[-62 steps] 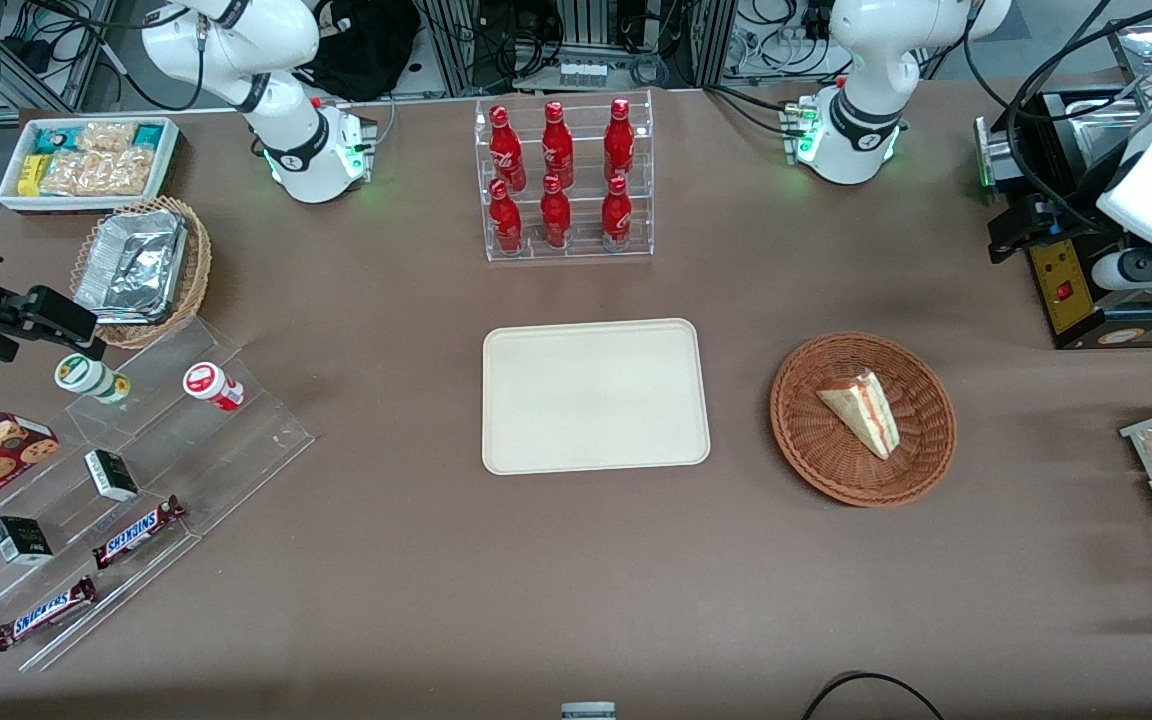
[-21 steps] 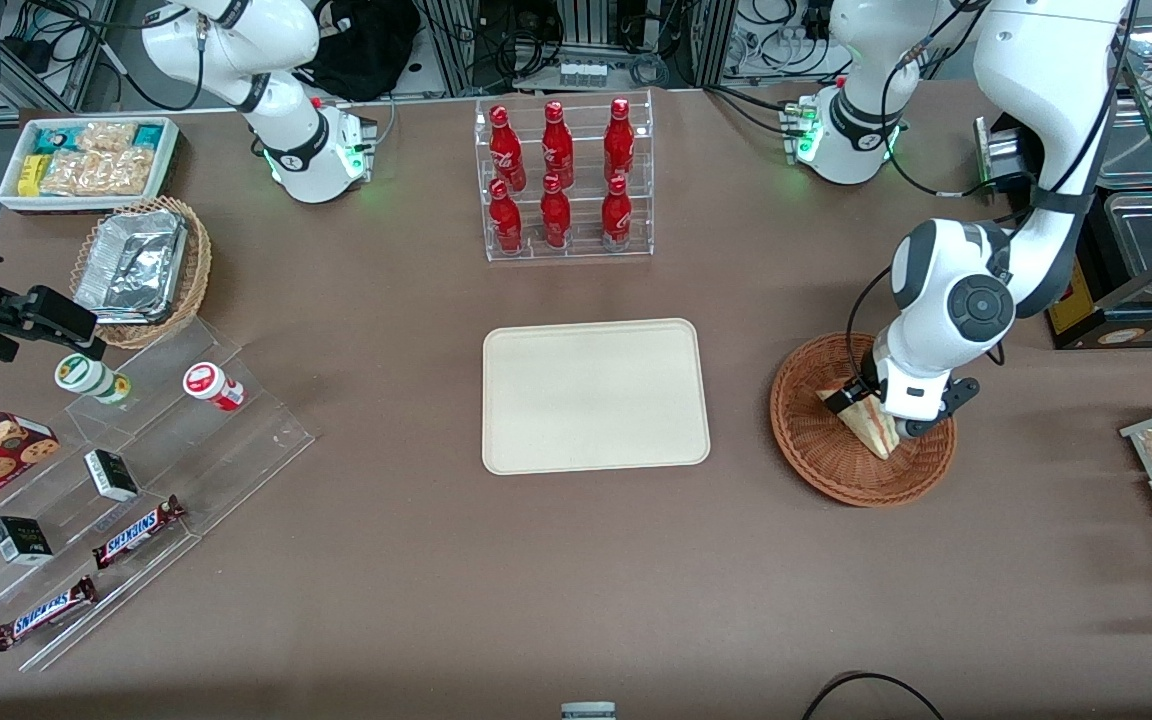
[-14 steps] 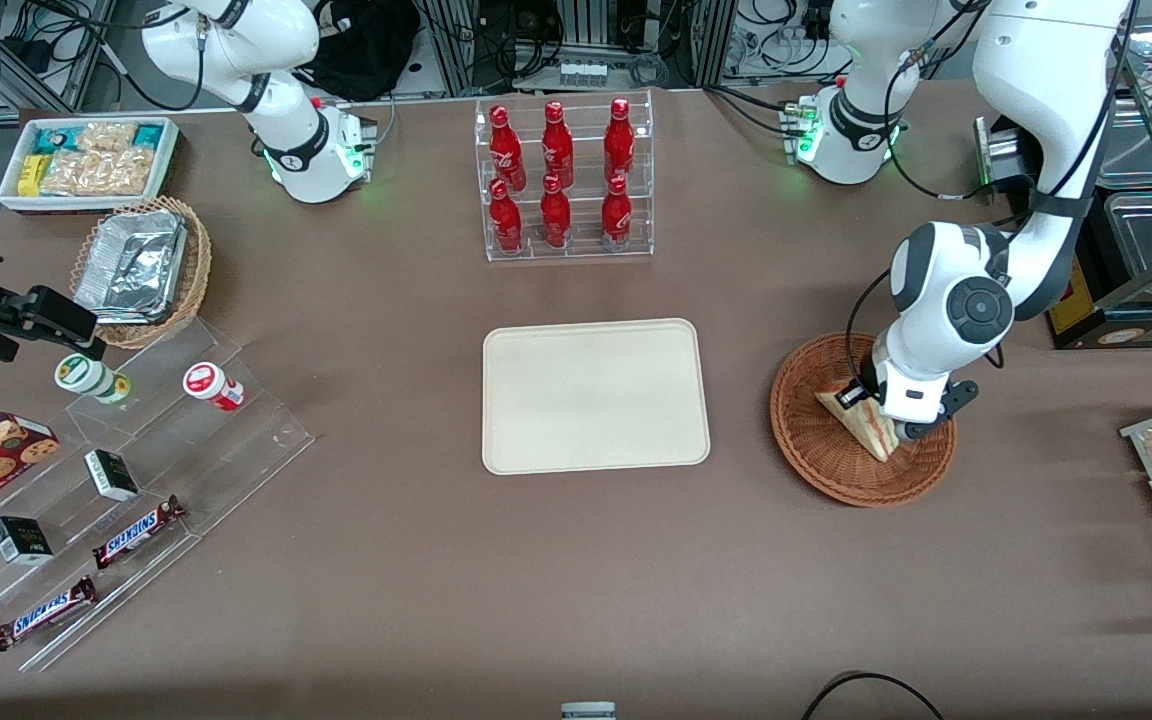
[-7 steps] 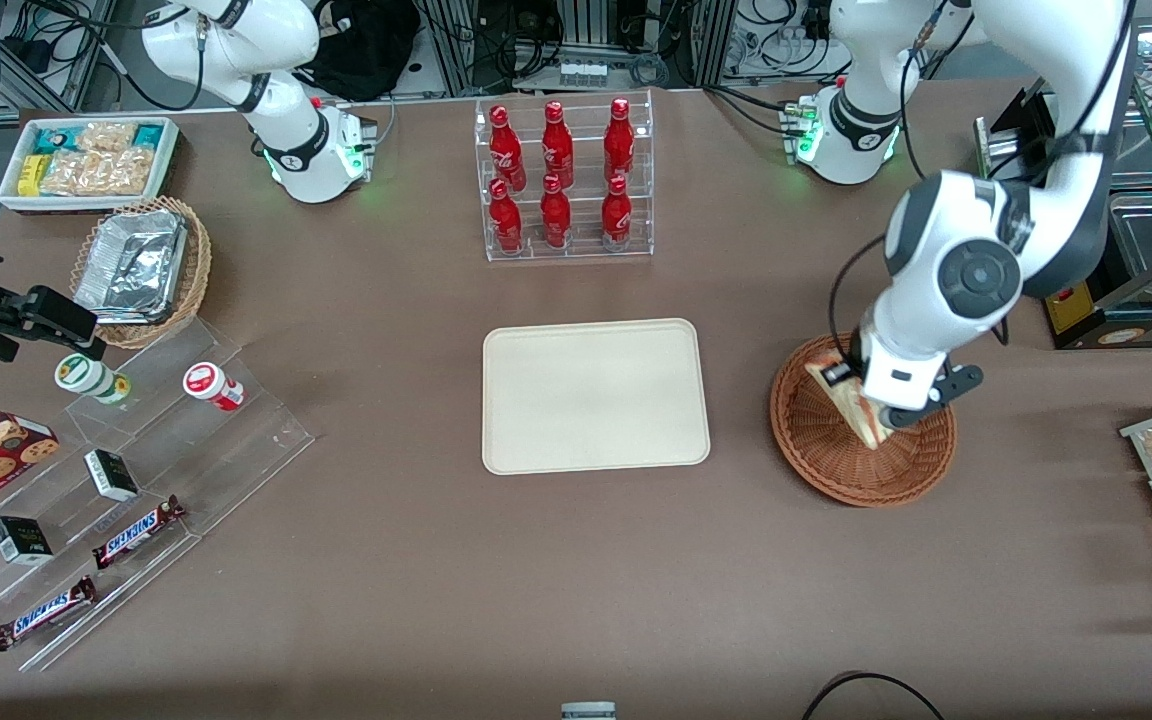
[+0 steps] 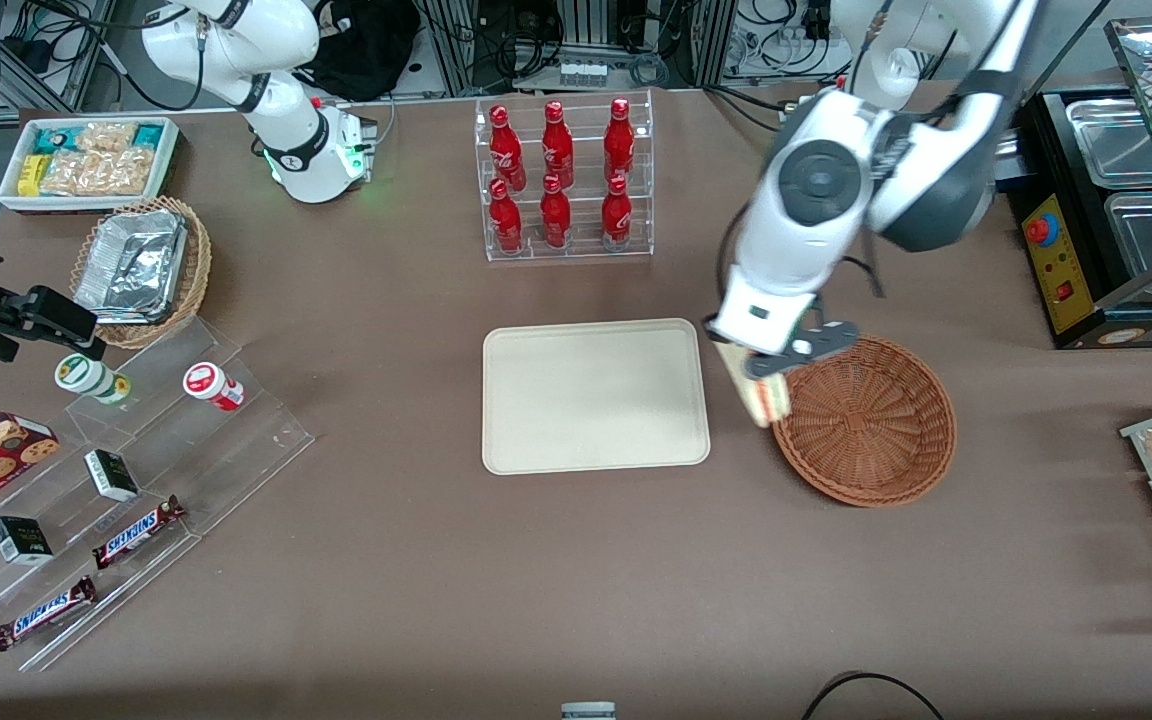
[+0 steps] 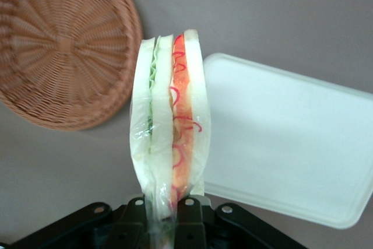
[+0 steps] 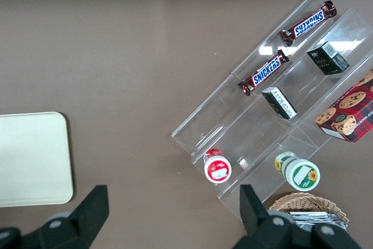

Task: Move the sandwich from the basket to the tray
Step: 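Lift the sandwich and carry it with the left gripper over the tray, then lower the sandwich onto the tray and open the left gripper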

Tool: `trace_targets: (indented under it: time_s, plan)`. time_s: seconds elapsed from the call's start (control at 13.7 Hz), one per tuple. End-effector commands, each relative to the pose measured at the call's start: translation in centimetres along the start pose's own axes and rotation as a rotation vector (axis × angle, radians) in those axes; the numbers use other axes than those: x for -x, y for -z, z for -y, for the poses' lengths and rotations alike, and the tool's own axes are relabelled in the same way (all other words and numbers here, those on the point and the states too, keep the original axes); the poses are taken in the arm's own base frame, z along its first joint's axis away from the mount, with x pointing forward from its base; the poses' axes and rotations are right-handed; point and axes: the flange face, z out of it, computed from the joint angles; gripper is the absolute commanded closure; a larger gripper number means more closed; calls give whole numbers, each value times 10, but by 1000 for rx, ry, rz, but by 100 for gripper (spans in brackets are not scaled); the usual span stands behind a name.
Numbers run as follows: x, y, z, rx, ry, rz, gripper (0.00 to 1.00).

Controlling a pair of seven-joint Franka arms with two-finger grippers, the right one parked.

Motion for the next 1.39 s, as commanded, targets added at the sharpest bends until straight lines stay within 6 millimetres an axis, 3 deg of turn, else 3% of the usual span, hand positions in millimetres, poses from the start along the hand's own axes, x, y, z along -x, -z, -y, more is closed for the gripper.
trace_targets:
  time_s: [0.0, 0.07, 0.22, 0.44, 0.59, 0.8, 1.32]
  plan:
    - [10, -21, -52, -6, -51, 26, 90]
    - [27, -33, -73, -17, -89, 32, 90]
    - [38, -54, -99, 0, -126, 31, 90]
    - [65, -106, -142, 41, -195, 13, 90]
    - [67, -135, -149, 29, -212, 29, 90]
    - [77, -152, -162, 55, -239, 12, 89]
    - [80, -190, -163, -4, -269, 9, 89]
